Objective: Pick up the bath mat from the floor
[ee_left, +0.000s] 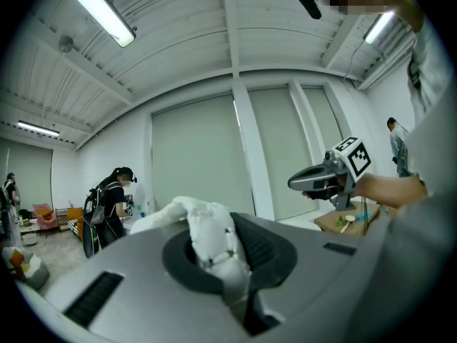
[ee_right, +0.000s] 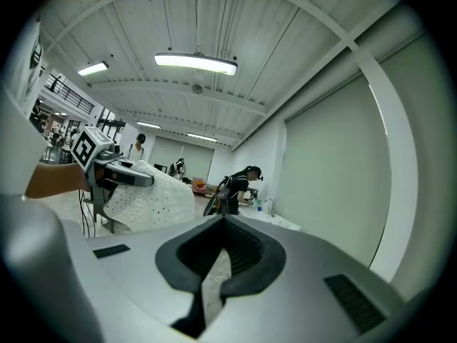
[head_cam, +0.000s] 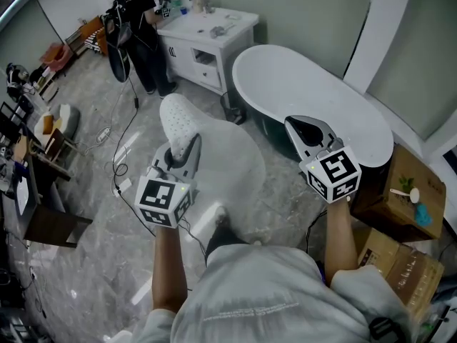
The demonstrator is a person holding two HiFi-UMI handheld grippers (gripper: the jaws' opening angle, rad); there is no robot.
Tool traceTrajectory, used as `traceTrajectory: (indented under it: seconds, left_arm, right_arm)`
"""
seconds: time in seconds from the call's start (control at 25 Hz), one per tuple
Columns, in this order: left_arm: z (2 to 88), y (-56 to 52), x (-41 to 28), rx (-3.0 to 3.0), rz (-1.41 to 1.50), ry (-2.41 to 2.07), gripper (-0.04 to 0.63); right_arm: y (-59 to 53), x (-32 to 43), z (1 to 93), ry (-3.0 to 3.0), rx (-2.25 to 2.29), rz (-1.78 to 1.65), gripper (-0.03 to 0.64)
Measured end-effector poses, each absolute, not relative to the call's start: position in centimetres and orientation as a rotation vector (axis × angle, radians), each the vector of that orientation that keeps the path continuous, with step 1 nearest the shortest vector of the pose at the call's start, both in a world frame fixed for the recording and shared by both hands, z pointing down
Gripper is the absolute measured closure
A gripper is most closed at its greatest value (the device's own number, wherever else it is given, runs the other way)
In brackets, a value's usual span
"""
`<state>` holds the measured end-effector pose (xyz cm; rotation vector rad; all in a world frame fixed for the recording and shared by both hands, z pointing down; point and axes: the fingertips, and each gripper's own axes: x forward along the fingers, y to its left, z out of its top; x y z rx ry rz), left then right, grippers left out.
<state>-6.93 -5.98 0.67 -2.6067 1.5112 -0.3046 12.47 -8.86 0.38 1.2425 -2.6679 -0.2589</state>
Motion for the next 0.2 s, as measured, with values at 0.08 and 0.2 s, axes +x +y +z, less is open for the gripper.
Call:
traceTrajectory:
  seconds: [0.08,0.2]
  left_arm:
    - [0.84,-6.12,-6.97,-2.610,-0.317,1.510,0.563]
    - [1.13,-6.37,-6.95,-2.616,-0.332,1.509,0.563]
  right_arm:
    - [-8.96,12.28,0.41,-2.674,1.239,-0.257,0.603]
    - [-9.16,12.02,0.52,-2.685,1.229,-0.250,0.603]
